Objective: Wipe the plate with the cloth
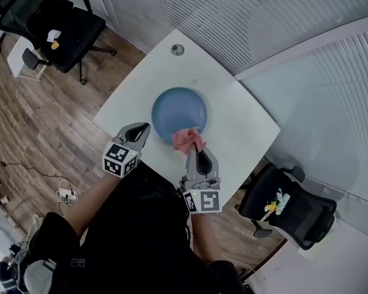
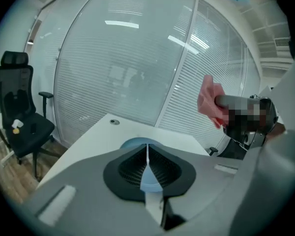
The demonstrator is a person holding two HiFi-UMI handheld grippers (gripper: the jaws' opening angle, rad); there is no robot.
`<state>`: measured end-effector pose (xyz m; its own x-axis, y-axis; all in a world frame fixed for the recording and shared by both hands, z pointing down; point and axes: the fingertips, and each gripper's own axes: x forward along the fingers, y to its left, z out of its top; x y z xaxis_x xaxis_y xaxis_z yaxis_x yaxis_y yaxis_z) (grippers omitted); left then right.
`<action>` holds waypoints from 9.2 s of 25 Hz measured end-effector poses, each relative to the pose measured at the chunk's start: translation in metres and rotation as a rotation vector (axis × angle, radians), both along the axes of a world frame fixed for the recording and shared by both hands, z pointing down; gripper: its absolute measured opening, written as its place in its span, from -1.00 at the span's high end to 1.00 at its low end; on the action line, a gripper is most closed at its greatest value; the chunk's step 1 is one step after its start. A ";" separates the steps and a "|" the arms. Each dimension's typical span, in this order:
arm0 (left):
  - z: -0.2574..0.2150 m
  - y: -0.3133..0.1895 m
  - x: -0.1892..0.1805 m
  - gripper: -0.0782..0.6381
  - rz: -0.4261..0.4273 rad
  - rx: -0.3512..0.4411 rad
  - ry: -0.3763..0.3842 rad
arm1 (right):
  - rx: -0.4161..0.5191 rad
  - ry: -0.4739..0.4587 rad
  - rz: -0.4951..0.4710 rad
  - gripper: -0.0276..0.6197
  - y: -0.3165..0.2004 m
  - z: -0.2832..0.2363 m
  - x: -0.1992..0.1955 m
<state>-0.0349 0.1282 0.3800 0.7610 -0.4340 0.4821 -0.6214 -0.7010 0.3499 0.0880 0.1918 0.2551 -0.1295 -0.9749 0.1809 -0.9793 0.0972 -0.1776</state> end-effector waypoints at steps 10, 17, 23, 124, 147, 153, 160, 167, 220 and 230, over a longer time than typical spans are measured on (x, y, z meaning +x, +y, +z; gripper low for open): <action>0.095 -0.034 0.014 0.45 0.021 -0.249 -0.096 | -0.096 -0.016 -0.012 0.87 -0.056 0.050 0.001; 0.145 -0.040 0.018 0.25 0.011 -0.422 -0.131 | -0.175 0.017 -0.035 0.87 -0.089 0.097 0.003; 0.165 -0.045 0.029 0.25 -0.004 -0.496 -0.119 | -0.248 0.022 -0.072 0.87 -0.112 0.144 0.005; 0.177 -0.050 0.011 0.72 -0.083 -0.535 -0.087 | -0.485 1.845 -1.004 0.88 -0.127 0.303 0.036; 0.183 -0.057 0.006 0.74 -0.167 -0.564 -0.056 | -0.787 1.542 -0.996 0.88 -0.050 0.317 0.059; 0.184 -0.057 0.008 0.74 -0.163 -0.556 -0.056 | -0.890 1.345 -0.951 0.88 -0.018 0.319 0.046; 0.185 -0.056 0.010 0.74 -0.170 -0.568 -0.051 | -0.955 1.181 -0.914 0.88 0.005 0.316 0.027; 0.185 -0.057 0.010 0.74 -0.174 -0.578 -0.047 | -1.001 1.059 -0.885 0.88 0.014 0.314 0.010; 0.182 -0.056 0.009 0.73 -0.083 -0.609 -0.061 | -0.705 1.032 -0.953 0.87 -0.100 0.310 -0.102; 0.182 -0.058 0.008 0.73 -0.086 -0.629 -0.054 | -0.724 1.136 -0.790 0.88 -0.156 0.311 -0.056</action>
<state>-0.0265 0.0702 0.5618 0.7033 -0.1135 0.7018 -0.6948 -0.3184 0.6449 0.0315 0.0353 0.5661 -0.0225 -0.3930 0.9192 -0.3712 0.8570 0.3574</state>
